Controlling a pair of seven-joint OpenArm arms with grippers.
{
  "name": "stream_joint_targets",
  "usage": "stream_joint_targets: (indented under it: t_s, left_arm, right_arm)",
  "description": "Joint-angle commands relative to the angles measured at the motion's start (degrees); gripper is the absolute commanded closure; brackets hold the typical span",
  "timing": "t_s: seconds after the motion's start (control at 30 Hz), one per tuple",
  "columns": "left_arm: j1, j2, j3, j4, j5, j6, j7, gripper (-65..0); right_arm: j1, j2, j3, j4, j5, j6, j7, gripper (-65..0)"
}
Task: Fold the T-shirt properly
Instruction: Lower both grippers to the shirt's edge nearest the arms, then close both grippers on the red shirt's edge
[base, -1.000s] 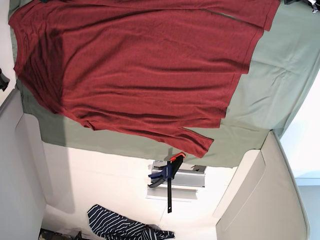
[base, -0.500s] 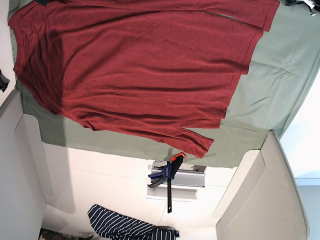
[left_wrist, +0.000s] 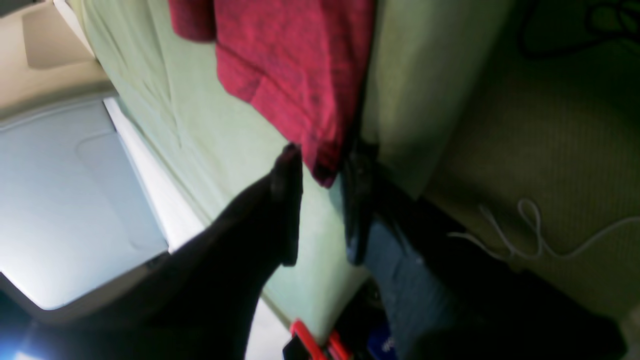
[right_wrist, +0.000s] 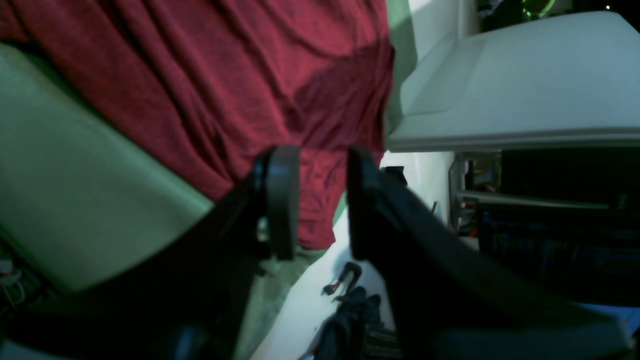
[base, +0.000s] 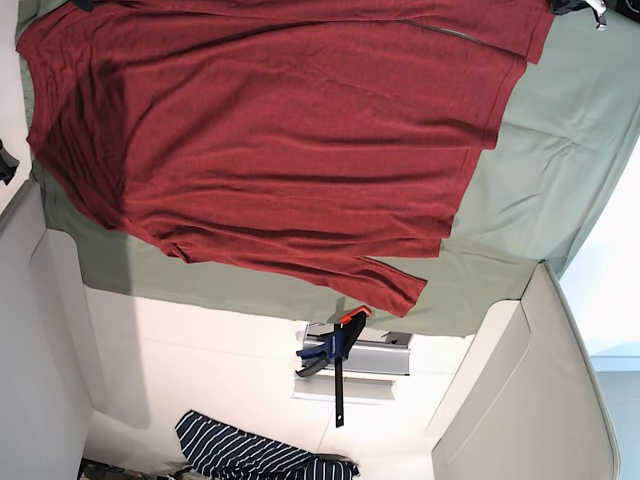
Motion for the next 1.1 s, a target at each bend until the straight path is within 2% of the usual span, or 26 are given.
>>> stream_joint_targets:
  t_s: [0.0,0.63,1.07]
  left_arm:
    - [0.3,-0.8,-0.3,-0.1,0.3,0.2,0.3,-17.6]
    - [0.3,-0.8,0.3,-0.6,0.2,0.2,-1.0,-17.5]
    - [-2.7,-0.8,7.5,-0.6,1.9,0.4,0.1,-17.5]
  right_arm:
    - [-0.2,0.6,0.4,0.8,-0.2,-1.1,0.5,-17.1]
    - [-0.2,0.6,0.4,0.8,-0.2,-1.1,0.5,-16.9]
    - [-0.2,0.6,0.4,0.8,-0.1,-1.1,0.5,-16.9]
